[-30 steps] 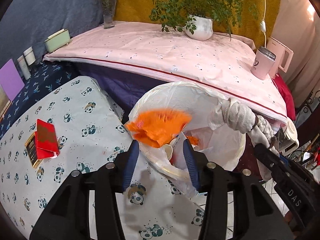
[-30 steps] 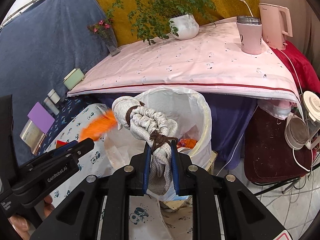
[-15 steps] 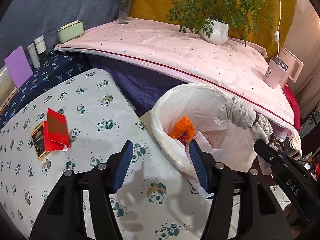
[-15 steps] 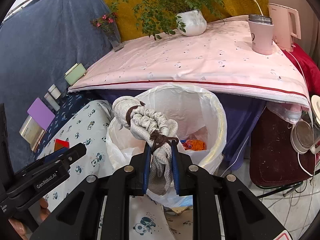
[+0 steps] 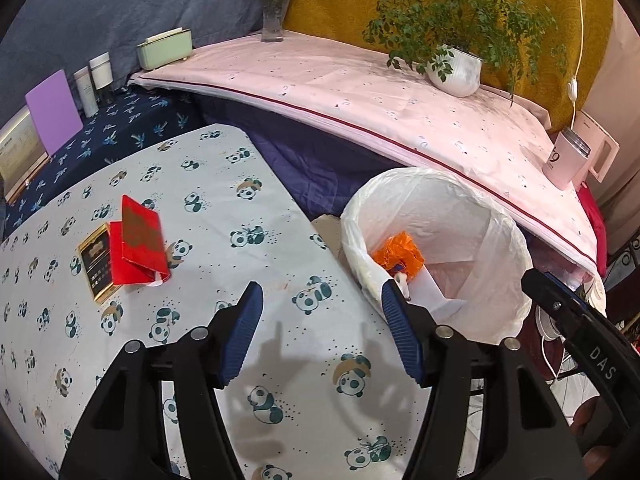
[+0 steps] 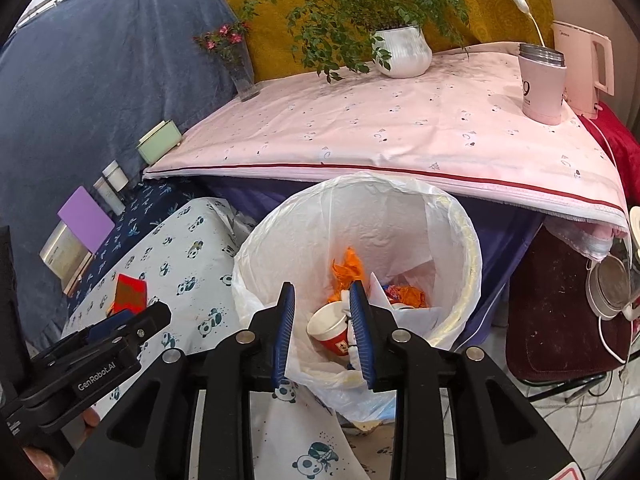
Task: Collect trash
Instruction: 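Move both tools back to the red envelope and gold cigarette pack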
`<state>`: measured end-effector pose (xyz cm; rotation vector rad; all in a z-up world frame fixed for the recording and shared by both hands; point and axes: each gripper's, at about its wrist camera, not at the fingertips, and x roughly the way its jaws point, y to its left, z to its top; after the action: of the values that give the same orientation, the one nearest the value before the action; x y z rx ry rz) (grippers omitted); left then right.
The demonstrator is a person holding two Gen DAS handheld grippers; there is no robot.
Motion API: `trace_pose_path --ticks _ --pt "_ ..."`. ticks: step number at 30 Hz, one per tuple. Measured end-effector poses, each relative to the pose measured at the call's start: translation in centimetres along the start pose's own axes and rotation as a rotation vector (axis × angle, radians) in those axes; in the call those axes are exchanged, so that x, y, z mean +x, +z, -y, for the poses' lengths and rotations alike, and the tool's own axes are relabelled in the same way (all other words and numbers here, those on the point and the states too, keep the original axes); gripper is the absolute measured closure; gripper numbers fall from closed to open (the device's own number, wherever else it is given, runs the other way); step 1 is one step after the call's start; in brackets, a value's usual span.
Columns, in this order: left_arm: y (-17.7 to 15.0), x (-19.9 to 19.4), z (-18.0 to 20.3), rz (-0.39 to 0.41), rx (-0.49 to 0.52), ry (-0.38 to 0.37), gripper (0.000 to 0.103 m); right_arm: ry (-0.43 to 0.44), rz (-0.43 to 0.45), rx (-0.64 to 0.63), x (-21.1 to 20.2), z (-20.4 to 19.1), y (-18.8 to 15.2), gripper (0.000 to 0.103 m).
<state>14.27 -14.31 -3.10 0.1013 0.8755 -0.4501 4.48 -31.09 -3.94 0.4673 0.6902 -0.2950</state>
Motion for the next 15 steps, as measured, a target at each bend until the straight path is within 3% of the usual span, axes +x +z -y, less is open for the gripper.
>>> trace_pose_path --ticks 3,15 --pt "-0.1 -0.5 -0.7 0.011 -0.014 0.010 0.038 0.007 0.004 -0.013 -0.3 -0.7 0.0 0.074" --pt "-0.6 -2.6 -5.2 0.033 -0.099 0.052 0.038 0.059 0.004 -0.089 -1.4 -5.1 -0.5 0.073"
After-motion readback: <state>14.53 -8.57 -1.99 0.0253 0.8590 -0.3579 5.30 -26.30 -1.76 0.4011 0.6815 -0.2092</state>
